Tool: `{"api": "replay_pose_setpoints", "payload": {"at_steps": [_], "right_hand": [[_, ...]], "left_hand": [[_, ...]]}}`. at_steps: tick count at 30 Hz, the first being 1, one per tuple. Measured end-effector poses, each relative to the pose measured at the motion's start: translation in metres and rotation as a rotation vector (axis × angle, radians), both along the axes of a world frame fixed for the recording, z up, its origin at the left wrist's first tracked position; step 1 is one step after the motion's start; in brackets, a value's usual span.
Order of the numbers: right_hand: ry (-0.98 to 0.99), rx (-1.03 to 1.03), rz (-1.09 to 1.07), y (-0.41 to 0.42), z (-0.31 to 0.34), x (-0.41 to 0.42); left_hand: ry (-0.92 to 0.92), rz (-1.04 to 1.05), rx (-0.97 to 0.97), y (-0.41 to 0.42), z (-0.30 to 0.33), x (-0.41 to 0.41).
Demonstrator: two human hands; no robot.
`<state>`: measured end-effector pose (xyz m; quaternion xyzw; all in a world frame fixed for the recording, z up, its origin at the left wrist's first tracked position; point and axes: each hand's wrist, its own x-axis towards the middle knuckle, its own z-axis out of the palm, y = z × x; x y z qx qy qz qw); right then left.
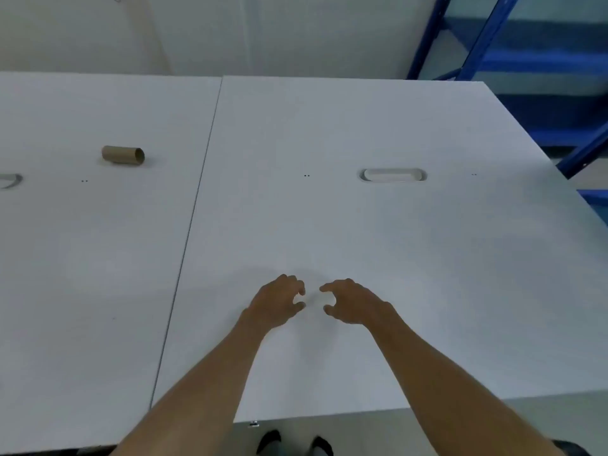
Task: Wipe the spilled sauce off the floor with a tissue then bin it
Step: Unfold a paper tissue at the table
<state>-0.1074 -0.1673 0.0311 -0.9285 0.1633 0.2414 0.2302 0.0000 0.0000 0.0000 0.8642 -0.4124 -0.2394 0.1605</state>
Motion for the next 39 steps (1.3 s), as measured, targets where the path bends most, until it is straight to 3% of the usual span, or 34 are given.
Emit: {"api": "replay_pose_setpoints", "payload": {"at_steps": [15, 27, 33, 39], "right_hand": [[-0.130, -0.061, -0.028, 0.002, -0.026, -0.001], [-0.188, -0.146, -0.053, 0.015, -0.009, -0.009], [-0.172, -0.017, -0.101, 0.006, 0.027, -0.005], [-0.222, 0.018, -0.085, -0.012, 0.091, 0.000]], "left_hand": [[-0.247, -0.039, -0.012, -0.009, -0.024, -0.001], [0.062, -0.010, 0.013, -0.004, 0.030, 0.013], [0.242, 0.087, -0.015, 0.005, 0.059, 0.019], [0.161, 0.035, -0.123, -0.010, 0.114, 0.020]]}}
